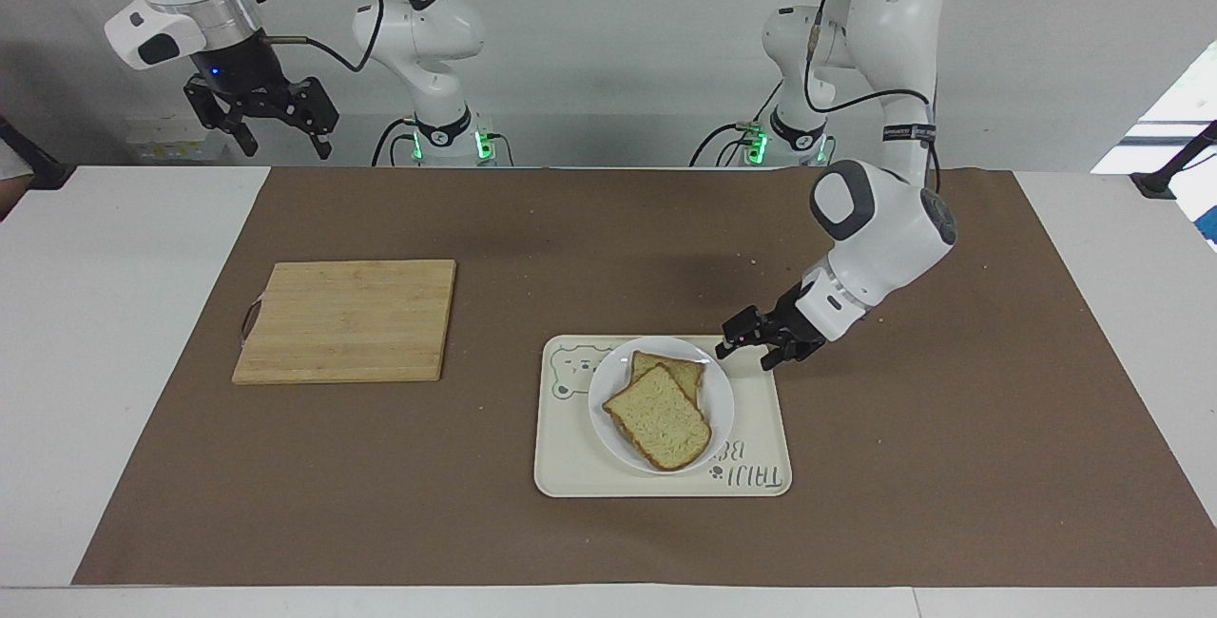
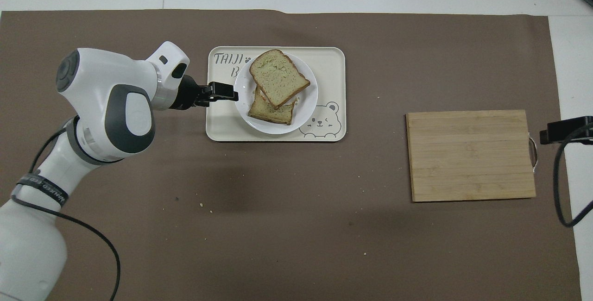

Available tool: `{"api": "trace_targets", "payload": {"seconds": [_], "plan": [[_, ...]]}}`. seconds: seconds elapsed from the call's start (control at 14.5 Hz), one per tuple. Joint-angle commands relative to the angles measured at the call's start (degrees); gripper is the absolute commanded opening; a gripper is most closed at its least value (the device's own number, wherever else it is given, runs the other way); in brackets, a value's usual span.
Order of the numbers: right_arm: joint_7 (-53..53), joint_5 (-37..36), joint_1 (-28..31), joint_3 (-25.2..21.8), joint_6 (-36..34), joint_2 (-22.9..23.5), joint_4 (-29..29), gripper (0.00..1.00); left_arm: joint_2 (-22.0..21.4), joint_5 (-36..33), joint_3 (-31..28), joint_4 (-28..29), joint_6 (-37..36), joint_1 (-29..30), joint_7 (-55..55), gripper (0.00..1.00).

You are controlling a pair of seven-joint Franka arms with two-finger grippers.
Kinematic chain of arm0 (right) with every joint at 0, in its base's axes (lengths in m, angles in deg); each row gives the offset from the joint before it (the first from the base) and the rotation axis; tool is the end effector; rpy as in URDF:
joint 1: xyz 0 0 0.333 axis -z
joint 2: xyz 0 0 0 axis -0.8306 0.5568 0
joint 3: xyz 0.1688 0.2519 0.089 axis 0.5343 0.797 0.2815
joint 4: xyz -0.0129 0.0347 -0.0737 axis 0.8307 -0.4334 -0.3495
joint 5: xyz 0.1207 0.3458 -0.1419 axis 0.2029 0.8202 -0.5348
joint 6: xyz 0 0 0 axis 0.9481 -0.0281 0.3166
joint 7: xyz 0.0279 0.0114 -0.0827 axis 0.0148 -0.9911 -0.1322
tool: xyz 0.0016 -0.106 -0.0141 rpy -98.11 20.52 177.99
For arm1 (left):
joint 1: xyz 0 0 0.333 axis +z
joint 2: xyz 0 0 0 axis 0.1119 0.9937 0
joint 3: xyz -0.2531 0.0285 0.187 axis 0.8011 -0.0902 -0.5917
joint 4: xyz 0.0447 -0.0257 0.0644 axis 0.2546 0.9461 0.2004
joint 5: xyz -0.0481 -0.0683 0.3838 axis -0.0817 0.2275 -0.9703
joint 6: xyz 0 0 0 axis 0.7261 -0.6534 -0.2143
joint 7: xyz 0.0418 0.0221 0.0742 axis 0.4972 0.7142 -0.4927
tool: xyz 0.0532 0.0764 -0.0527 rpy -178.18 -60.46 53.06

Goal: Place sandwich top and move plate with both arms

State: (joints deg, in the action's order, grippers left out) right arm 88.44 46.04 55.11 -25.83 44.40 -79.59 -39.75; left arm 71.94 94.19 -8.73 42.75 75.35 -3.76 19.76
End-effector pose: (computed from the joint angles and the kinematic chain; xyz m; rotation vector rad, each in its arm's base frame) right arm 0.5150 -0.0338 0.6581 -3.1388 0.1080 -0.0169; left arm 0.6218 -0.1878 0.3848 2.6374 -0.0645 0.0957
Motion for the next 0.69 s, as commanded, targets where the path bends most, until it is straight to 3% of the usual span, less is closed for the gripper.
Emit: {"api": "trace_targets", "payload": {"seconds": [0.0, 0.28, 0.62], "plan": [[0.36, 1.1, 0.53, 0.34, 0.54, 0.4, 0.46, 1.0, -7.04, -11.41, -0.39, 0.71, -7.61, 2.96, -0.56, 1.0], [0.36, 1.1, 0.53, 0.34, 0.54, 0.4, 0.46, 1.0, -16.53, -21.36, -0.66, -1.48, -20.69, 8.06, -0.47, 1.0], [0.36, 1.1, 0.53, 0.34, 0.54, 0.4, 0.46, 1.0, -16.73, -27.53, -0.92, -21.41, -46.88, 12.46, 1.98, 1.0]]}}
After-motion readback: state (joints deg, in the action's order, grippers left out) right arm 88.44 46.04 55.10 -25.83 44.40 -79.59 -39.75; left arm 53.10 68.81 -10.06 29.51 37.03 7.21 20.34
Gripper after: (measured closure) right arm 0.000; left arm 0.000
